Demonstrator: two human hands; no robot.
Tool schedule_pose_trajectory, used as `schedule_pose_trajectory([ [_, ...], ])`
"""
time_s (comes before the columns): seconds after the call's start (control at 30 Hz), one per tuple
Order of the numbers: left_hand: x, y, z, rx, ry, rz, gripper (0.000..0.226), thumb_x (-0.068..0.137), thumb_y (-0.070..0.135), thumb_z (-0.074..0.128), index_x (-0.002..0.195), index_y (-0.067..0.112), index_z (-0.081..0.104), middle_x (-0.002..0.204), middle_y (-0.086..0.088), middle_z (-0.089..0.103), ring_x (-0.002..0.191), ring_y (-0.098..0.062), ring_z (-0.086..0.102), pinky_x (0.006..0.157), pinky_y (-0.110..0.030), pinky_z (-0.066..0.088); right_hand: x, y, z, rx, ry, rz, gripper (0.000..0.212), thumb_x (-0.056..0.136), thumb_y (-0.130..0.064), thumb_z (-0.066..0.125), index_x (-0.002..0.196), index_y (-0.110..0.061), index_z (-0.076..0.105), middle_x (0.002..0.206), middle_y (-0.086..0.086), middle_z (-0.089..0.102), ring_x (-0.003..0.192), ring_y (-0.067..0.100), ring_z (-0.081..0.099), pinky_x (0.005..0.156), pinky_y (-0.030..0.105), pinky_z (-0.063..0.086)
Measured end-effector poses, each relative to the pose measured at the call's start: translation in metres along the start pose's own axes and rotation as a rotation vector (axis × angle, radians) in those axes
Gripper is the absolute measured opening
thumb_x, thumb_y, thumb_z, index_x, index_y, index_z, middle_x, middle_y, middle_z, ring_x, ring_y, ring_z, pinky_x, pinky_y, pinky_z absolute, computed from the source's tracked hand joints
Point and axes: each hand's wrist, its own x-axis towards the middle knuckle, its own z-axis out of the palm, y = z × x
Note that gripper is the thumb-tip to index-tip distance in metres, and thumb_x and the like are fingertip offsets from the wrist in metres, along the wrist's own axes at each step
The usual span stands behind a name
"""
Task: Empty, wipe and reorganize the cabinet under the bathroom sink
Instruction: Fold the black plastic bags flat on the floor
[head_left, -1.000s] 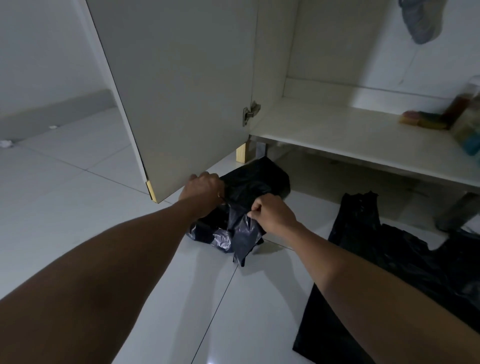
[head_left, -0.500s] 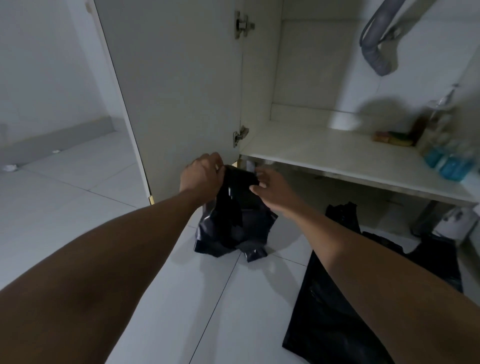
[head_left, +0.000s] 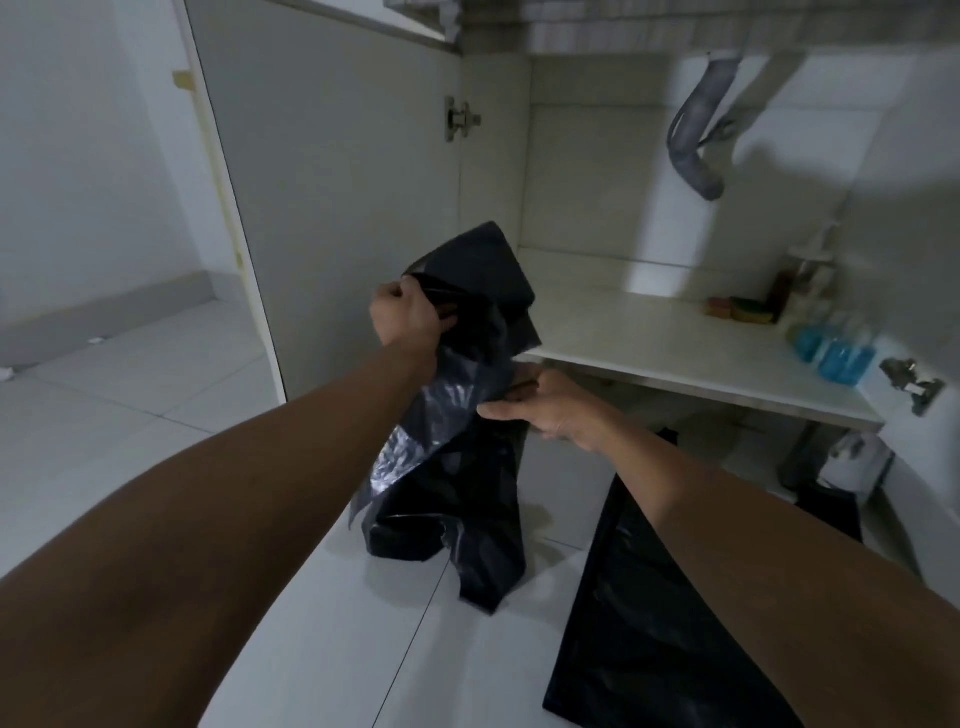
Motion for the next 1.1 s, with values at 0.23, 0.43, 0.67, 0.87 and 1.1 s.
schedule_pose_trajectory([
  [0.23,-0.049,0.016,0.05,-0.416,-0.172,-0.247,0.026,0.103,0.016,0.034,0.112,0.002,0.054,0.113,-0.021,0.063,0.088,-0.034,0.07,0.081,-0.044,0.06,-0.019,0.002,-0.009,0.142,0.128,0.032,0.062,0.065,-0.054,0.083,0.116,-0.026,0.061,0.107,-0.01,0.064,0.104,0.017,0.06,0.08,0.032,0.053],
  [0.43,-0.054,0.015,0.073,-0.103,-0.195,-0.065,0.023,0.099,0.025,0.044,0.112,0.006,0.047,0.087,-0.011,0.056,0.048,-0.02,0.057,0.041,-0.022,0.04,-0.036,-0.003,-0.065,0.516,0.529,-0.106,0.017,0.092,-0.011,0.058,0.107,-0.013,0.064,0.099,0.01,0.07,0.085,0.025,0.067,0.073,0.039,0.058],
  [0.67,-0.068,-0.057,0.062,0.53,-0.403,-0.371,0.064,0.079,0.059,0.062,0.117,0.008,0.058,0.107,-0.013,0.06,0.077,-0.027,0.056,0.067,-0.032,0.046,-0.095,-0.002,-0.15,0.938,0.614,-0.146,0.021,0.085,-0.011,0.039,0.079,-0.006,0.059,0.062,0.009,0.065,0.056,0.024,0.063,0.065,0.029,0.054],
  [0.87,-0.113,-0.118,0.082,0.7,-0.822,-0.746,0.121,0.063,0.096,0.042,0.15,0.013,0.033,0.146,-0.012,0.046,0.134,-0.042,0.04,0.106,-0.063,0.026,-0.124,0.056,-0.204,1.18,0.855,-0.109,0.026,0.092,-0.014,0.036,0.075,-0.012,0.055,0.054,0.007,0.063,0.059,0.025,0.058,0.057,0.025,0.048],
  [1.1,-0.174,-0.168,0.156,0.327,-1.006,-0.815,0.035,0.095,0.043,0.05,0.099,0.014,0.069,0.094,-0.007,0.074,0.077,-0.02,0.07,0.069,-0.029,0.053,-0.123,0.142,-0.238,1.324,0.855,0.142,0.032,0.094,-0.011,0.038,0.111,-0.004,0.064,0.096,0.015,0.071,0.086,0.03,0.065,0.06,0.038,0.061],
])
